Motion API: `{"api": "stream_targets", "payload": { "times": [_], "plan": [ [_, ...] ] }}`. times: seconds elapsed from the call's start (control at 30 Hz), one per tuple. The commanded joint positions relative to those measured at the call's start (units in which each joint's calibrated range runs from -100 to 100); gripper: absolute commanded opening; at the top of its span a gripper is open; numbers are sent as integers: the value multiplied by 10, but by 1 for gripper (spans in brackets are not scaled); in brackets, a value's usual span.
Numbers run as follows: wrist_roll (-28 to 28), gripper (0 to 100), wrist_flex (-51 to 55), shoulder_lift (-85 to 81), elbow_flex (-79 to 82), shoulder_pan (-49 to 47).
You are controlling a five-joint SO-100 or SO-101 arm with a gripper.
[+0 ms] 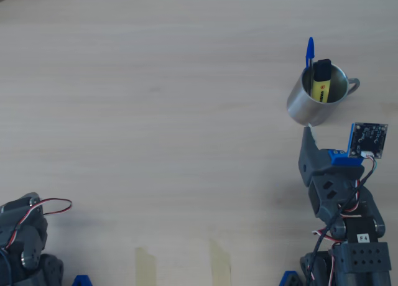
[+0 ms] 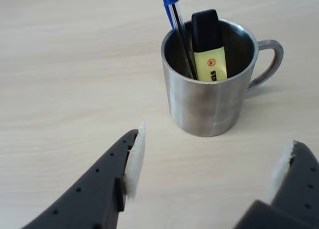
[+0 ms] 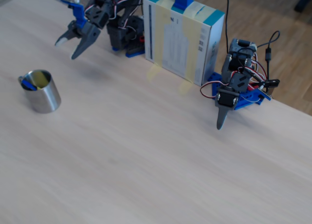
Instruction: Grab the blue pen and put it in the silver cup.
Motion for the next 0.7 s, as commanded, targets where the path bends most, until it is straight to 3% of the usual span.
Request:
{"api": "stream_targets", "payload": {
  "times": [0.0,0.67],
  "plan": [
    [-9,39,2,-44,16,1],
    [-15,39,9,-219,195,29]
  ]
}}
